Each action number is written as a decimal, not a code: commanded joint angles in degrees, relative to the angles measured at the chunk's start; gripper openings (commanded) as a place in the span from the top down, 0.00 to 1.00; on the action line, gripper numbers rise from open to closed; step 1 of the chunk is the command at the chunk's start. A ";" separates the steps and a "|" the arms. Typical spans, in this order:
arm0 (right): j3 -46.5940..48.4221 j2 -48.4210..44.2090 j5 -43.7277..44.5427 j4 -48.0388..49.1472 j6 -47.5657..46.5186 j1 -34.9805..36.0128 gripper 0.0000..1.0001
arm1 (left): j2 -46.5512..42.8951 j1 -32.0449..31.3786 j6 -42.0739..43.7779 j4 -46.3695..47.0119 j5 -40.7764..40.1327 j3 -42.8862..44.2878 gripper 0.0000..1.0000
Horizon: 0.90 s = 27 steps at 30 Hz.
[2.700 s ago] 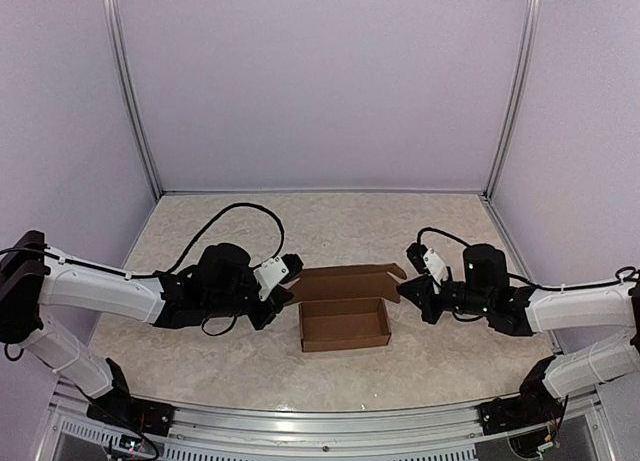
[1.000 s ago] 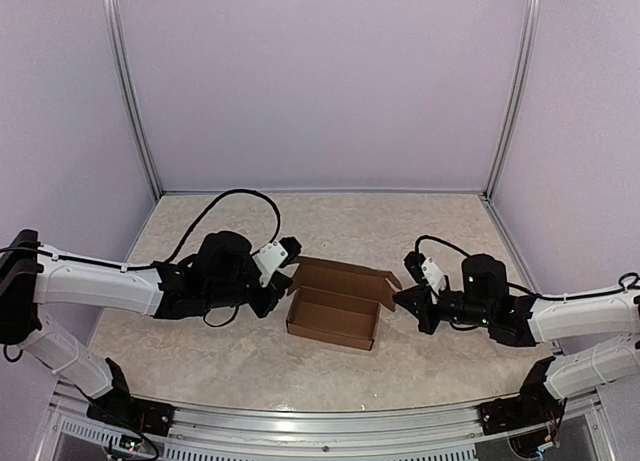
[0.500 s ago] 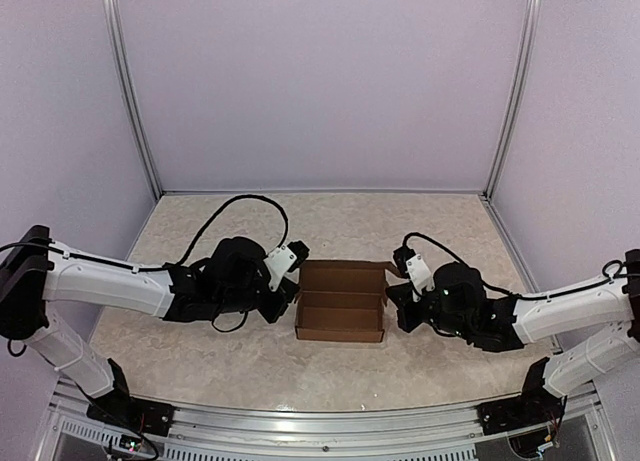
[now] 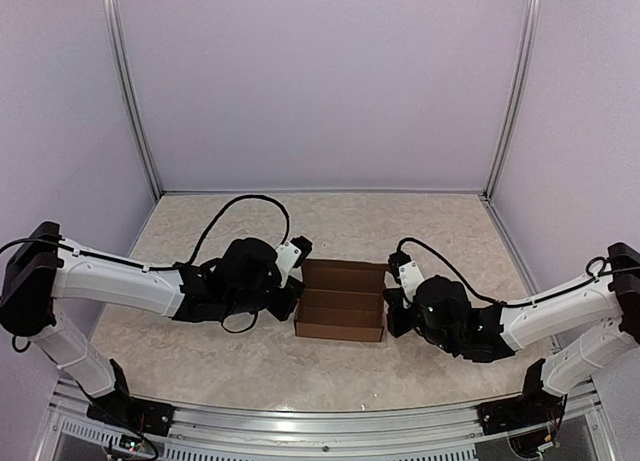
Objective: Fold the paper box
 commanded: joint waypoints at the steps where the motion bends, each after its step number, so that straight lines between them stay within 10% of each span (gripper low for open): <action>1: 0.49 0.83 1.77 -0.12 1.21 2.23 1.00 | 1.01 -1.33 -1.64 -0.34 1.42 1.68 1.00; 27: -0.85 1.97 9.16 -1.61 7.57 8.09 1.00 | 1.96 -4.52 -6.82 1.08 -2.07 -5.38 1.00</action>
